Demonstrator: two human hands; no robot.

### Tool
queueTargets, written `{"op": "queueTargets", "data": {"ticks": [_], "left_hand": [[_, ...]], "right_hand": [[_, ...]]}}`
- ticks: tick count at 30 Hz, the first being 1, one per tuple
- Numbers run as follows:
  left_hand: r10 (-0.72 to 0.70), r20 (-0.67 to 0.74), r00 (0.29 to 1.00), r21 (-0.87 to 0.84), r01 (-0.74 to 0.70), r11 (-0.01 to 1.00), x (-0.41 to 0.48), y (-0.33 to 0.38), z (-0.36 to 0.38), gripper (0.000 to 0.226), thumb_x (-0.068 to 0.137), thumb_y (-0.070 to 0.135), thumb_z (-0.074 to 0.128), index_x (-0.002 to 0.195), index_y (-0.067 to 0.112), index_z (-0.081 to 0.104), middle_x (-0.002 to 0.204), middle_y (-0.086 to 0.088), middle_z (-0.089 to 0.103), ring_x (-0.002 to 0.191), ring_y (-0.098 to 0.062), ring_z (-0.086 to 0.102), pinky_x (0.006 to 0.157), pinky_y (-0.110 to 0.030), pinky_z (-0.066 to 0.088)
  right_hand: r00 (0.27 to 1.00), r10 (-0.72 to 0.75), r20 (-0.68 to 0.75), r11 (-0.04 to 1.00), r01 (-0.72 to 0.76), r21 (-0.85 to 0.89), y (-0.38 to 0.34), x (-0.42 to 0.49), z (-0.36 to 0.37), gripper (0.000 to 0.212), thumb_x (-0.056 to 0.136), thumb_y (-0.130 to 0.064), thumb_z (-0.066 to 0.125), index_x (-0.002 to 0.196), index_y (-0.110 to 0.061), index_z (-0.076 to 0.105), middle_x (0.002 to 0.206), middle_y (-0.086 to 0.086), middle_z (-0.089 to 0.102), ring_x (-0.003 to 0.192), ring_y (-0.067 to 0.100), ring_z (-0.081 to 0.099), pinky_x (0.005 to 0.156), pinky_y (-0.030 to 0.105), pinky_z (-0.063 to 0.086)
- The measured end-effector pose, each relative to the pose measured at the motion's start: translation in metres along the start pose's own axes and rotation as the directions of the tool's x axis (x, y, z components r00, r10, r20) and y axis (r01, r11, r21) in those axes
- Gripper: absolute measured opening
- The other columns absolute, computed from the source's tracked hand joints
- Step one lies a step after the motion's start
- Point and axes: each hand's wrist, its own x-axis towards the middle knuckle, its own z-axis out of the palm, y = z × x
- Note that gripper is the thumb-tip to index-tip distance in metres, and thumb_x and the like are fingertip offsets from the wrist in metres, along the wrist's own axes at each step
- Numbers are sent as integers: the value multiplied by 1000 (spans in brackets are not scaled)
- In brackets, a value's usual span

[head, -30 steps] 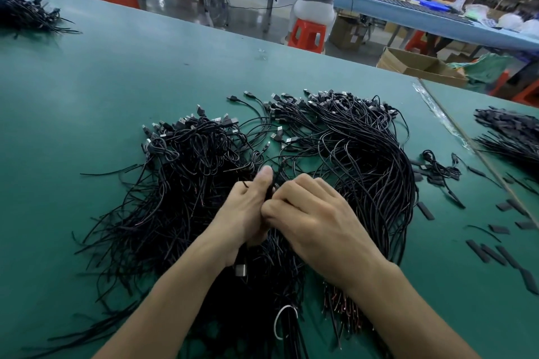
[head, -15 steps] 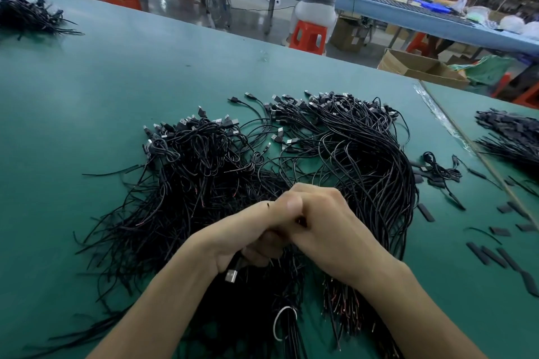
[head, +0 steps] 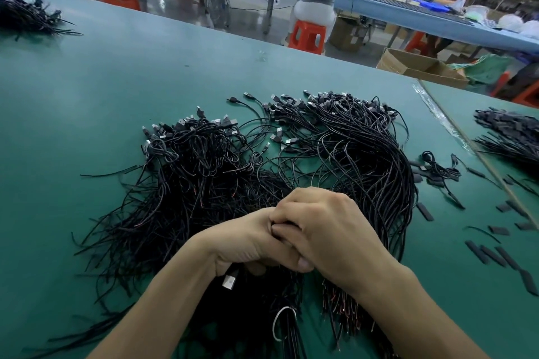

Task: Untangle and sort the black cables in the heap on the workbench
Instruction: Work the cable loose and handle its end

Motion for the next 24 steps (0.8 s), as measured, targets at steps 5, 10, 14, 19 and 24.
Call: {"op": "queueTargets", "data": {"ticks": [5,10,14,19,24], "left_hand": [[-28,4,1000,24,28,999,0,1,0,21,60,27,81,71,27,63,69,3,52,58,-5,44,47,-17,34],[2,-91,996,-83,-10,997,3,-1,1,19,69,9,74,74,26,66,64,4,52,54,-6,44,47,-17,35],[28,-153,988,-492,-101,865,7,1,2,29,84,-5,47,74,18,62,67,2,42,53,-6,34,41,-15,31],[144,-176,974,-588,-222,778,5,7,0,13,91,10,62,91,12,75,80,-5,66,68,-12,60,61,-24,54],[158,-146,977,-543,-213,812,5,1,-4,24,94,20,55,105,1,64,89,-11,70,77,-19,67,75,-28,57]], "right_hand": [[996,-77,56,990,83,-115,1,1,-2,12,94,-27,60,90,-22,71,97,-12,61,97,12,51,74,36,50],[994,-112,-7,957,106,-269,6,1,5,4,85,-21,68,89,-21,67,94,-7,57,94,17,50,81,34,48],[978,-23,-209,978,-21,-208,15,-2,11,9,93,-22,59,91,-18,66,93,-5,55,89,17,48,78,34,50],[932,109,-345,993,-118,-6,24,-2,10,10,94,-23,59,92,-15,65,92,-7,52,88,14,49,79,25,44],[929,68,-363,997,-49,61,26,-1,5,6,94,-18,63,91,-14,65,92,-6,53,87,13,53,78,29,49]]}}
